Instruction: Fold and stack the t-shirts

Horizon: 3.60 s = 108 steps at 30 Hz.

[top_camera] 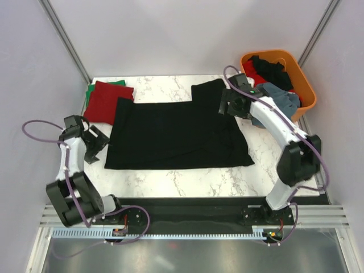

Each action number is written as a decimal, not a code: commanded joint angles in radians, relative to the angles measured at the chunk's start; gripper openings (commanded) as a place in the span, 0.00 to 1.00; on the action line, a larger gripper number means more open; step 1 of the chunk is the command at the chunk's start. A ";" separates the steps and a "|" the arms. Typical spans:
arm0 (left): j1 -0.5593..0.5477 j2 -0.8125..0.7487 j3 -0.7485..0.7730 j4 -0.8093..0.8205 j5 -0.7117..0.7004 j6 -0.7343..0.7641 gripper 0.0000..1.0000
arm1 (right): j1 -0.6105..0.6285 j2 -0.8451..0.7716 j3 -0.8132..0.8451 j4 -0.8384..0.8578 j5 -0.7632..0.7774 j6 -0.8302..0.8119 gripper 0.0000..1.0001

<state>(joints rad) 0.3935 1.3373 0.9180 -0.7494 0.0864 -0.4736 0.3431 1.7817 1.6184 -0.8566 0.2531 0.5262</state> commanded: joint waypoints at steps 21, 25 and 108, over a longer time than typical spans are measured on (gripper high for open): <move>0.028 -0.415 -0.452 0.139 -0.068 -0.471 0.79 | -0.061 -0.587 -0.974 0.263 -0.118 0.276 0.71; 0.028 -0.353 -0.484 0.217 -0.123 -0.481 0.77 | -0.095 -0.515 -0.991 0.324 -0.130 0.259 0.70; 0.050 -0.349 0.006 0.090 -0.027 -0.352 0.02 | -0.138 -0.579 -0.566 0.139 -0.147 0.116 0.00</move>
<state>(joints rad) 0.4263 1.0298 0.9382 -0.5541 0.0841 -0.8696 0.2073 1.2255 1.1347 -0.5972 0.0631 0.6487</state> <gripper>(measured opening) 0.027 0.163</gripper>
